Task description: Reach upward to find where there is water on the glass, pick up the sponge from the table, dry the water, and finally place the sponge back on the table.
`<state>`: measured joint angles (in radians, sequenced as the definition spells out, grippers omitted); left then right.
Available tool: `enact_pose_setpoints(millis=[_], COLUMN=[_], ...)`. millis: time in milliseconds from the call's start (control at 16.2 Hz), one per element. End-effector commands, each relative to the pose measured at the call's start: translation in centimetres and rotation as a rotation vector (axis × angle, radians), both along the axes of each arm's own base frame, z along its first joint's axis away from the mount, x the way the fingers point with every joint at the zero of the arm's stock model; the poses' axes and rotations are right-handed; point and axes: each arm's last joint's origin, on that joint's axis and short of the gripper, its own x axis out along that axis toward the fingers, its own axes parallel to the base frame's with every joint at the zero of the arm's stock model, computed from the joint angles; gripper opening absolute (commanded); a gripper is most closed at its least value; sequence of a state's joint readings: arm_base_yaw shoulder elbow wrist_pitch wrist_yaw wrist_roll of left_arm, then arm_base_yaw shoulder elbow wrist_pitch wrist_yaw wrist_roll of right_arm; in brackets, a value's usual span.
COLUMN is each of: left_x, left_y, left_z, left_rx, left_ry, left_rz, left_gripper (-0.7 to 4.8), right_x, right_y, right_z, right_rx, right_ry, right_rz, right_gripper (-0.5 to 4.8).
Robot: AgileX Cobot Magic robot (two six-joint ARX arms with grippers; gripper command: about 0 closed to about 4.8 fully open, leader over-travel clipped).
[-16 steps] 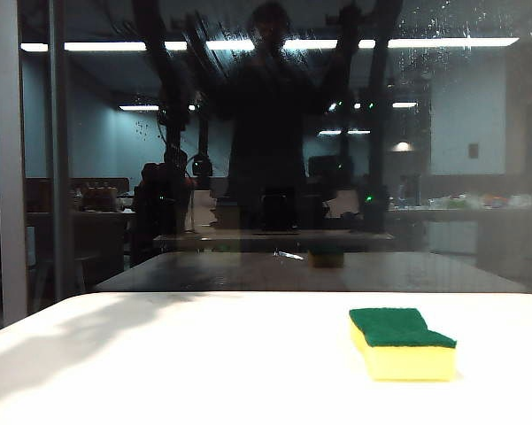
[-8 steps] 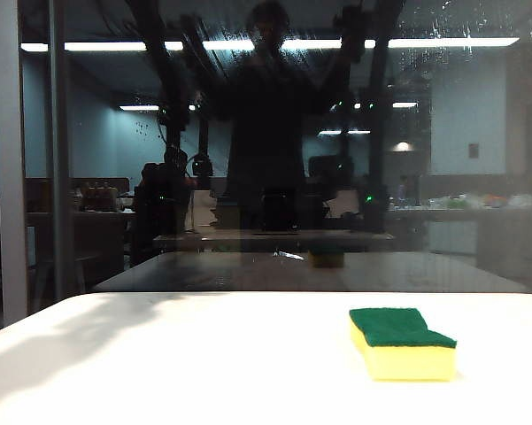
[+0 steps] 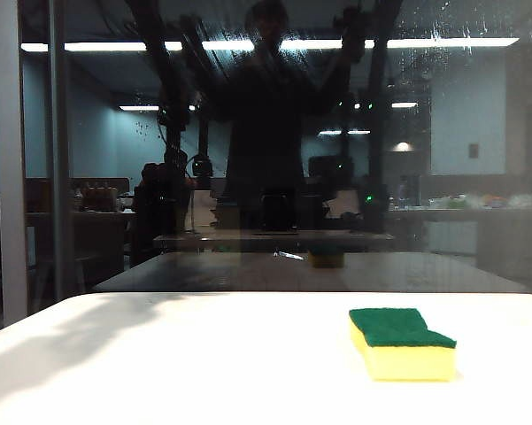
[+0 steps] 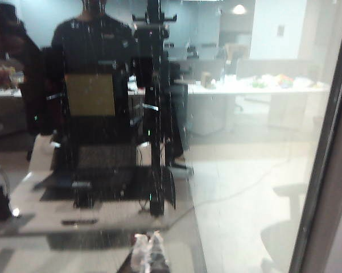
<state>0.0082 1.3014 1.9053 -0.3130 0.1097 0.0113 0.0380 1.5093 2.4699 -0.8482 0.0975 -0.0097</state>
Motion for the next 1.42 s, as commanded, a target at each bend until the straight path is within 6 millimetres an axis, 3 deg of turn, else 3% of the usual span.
enact_pose_setpoints(millis=[62,308,555,740,801,863,1109,1294,1356,1418], left_x=[-0.3,-0.1,-0.3,-1.9,-2.6,-3.2,-4.8,-5.3,-5.3,-5.4], left_y=[0.0,0.0,0.0,0.0,0.0,-0.1,-0.1,-0.1,-0.1,-0.1], left_z=[0.1,-0.6,-1.3,-0.9,-0.7,-0.5,-0.1,-0.5,-0.4,-0.4], left_rx=[0.008,0.008,0.007,0.008,0.008,0.009,0.009,0.009,0.009,0.009], left_ry=[0.000,0.079,0.154,0.143,0.135,0.125,0.103,0.138,0.137,0.134], left_rz=[-0.001,-0.001,-0.002,-0.005,-0.005,-0.005,-0.005,-0.005,-0.005,-0.005], left_gripper=[-0.04,-0.04,-0.05,-0.05,-0.05,-0.05,-0.05,-0.05,-0.05,-0.05], right_x=[-0.4,-0.4,0.0,1.2,1.1,0.9,-1.3,-3.4,-3.6,-3.6], right_y=[0.0,0.1,0.6,0.8,0.8,0.8,0.9,0.9,1.0,1.0], right_z=[-0.1,-1.2,-3.7,-6.6,-7.7,-8.7,-13.7,-18.8,-20.0,-22.0], right_rx=[-0.002,-0.008,0.017,0.054,0.058,0.061,0.086,0.126,0.143,0.188], right_ry=[0.022,0.132,0.362,0.557,0.602,0.635,0.728,0.761,0.768,0.781], right_rz=[-0.014,0.022,0.190,0.234,0.232,0.231,0.298,0.346,0.349,0.365], right_gripper=[-0.01,0.01,1.16,1.29,1.87,2.10,2.13,2.13,2.26,2.79])
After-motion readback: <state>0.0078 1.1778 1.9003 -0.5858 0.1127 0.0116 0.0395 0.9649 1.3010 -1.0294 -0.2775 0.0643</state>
